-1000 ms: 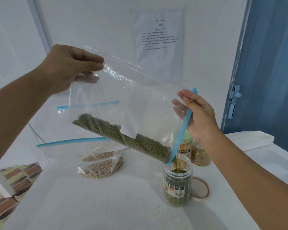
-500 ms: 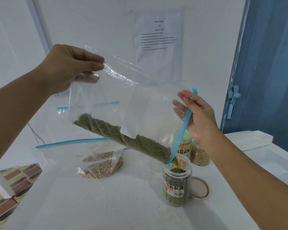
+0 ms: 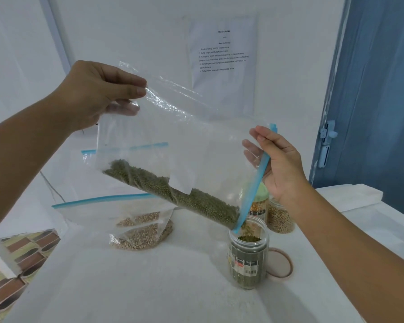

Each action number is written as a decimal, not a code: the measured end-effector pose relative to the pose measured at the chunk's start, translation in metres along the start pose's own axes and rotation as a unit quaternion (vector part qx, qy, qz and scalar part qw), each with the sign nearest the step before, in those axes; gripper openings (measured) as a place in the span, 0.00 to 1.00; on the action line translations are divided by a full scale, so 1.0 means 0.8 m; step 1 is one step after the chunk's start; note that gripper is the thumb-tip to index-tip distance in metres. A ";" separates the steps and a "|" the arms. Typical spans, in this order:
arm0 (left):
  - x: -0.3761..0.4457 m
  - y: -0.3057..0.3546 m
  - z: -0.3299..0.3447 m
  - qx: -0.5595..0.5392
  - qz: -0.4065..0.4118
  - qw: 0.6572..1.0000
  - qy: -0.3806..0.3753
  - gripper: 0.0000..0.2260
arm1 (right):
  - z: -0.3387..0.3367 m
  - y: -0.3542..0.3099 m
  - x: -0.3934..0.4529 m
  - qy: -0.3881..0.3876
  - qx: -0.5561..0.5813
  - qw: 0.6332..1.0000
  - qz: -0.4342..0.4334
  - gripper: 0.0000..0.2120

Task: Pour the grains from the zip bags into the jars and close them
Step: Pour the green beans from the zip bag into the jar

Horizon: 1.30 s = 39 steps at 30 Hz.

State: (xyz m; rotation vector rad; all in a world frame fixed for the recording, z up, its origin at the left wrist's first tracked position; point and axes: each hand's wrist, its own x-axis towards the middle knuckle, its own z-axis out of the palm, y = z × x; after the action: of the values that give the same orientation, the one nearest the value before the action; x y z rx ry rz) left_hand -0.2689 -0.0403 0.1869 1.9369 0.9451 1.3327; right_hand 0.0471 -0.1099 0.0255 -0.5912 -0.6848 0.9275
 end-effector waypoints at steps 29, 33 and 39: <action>0.004 0.002 0.012 0.007 0.004 1.000 -0.006 0.14 | -0.012 -0.001 -0.004 0.007 0.004 1.000 -0.004 0.09; 0.004 0.002 0.014 0.006 0.006 1.000 -0.008 0.12 | -0.014 -0.002 -0.004 0.009 0.006 1.000 -0.003 0.09; 0.005 0.005 0.013 0.010 0.009 1.000 -0.005 0.14 | -0.012 -0.002 -0.002 0.007 0.005 1.000 -0.003 0.09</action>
State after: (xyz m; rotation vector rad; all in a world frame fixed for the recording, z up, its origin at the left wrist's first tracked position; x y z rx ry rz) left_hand -0.2568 -0.0403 0.1888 1.9684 0.9420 1.3278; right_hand 0.0543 -0.1136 0.0200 -0.5860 -0.6689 0.9193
